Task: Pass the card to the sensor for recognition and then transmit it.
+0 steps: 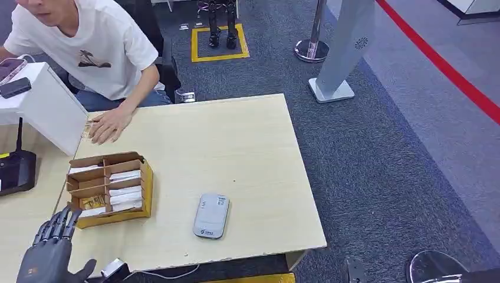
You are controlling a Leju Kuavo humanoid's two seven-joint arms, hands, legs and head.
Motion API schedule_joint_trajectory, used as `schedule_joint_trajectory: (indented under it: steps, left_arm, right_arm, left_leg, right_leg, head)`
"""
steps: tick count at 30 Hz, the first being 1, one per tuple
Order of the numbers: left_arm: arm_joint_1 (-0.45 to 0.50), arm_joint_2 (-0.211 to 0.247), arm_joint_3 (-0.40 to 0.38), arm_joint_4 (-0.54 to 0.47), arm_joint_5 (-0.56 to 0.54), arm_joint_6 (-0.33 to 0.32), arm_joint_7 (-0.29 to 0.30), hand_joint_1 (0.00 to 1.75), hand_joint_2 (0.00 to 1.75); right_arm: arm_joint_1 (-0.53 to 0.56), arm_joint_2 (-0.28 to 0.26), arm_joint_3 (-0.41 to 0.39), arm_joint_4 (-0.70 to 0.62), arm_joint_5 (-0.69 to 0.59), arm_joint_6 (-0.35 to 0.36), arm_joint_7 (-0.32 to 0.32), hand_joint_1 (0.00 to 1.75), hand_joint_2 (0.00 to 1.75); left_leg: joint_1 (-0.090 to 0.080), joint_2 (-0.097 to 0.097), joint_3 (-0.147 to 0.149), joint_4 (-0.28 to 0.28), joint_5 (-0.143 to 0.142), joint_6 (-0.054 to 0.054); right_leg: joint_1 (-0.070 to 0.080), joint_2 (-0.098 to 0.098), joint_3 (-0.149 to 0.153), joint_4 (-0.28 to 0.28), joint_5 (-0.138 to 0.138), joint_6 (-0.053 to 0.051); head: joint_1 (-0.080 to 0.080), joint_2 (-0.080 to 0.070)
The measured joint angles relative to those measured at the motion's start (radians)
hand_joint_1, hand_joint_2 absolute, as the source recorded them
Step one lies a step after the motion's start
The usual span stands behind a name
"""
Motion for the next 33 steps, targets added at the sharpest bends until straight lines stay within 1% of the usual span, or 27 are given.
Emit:
schedule_joint_trajectory:
  steps: [4,9,21,28,33]
  left_arm:
    - [-0.055,-0.008,0.0,0.036,0.019,-0.008,-0.027,0.0,1.75]
    - [-0.105,-0.017,-0.001,0.077,0.027,-0.015,-0.037,0.0,1.75]
    - [-0.156,-0.029,-0.008,0.128,0.034,-0.022,-0.052,0.0,1.75]
    - [-0.165,-0.03,-0.012,0.138,0.036,-0.025,-0.053,0.0,1.75]
    - [-0.197,-0.031,-0.025,0.166,0.061,-0.039,-0.063,0.0,1.75]
  right_arm:
    - [-0.007,0.0,0.001,0.0,0.006,0.001,0.004,0.0,0.0]
    - [-0.012,0.0,0.003,0.0,0.01,0.0,0.006,0.0,0.0]
    - [-0.014,0.0,0.01,0.0,0.016,0.0,0.01,0.0,0.0]
    - [-0.014,0.0,0.01,0.0,0.016,0.0,0.011,0.0,0.0]
    - [-0.015,0.0,0.012,0.0,0.022,0.0,0.018,0.0,0.0]
  left_leg:
    - [0.0,0.0,0.0,0.0,0.0,0.0]
    - [0.0,0.0,0.0,0.0,0.0,0.0]
    - [0.0,0.0,0.0,0.0,0.0,0.0]
    - [0.0,0.0,0.0,0.0,0.0,0.0]
    - [0.0,0.0,0.0,0.0,0.0,0.0]
  right_leg:
    - [0.0,0.0,0.0,0.0,0.0,0.0]
    - [0.0,0.0,0.0,0.0,0.0,0.0]
    - [0.0,0.0,0.0,0.0,0.0,0.0]
    - [0.0,0.0,0.0,0.0,0.0,0.0]
    - [0.0,0.0,0.0,0.0,0.0,0.0]
  head:
    - [0.0,0.0]
    - [0.0,0.0]
    - [0.0,0.0]
    - [0.0,0.0]
    - [0.0,0.0]
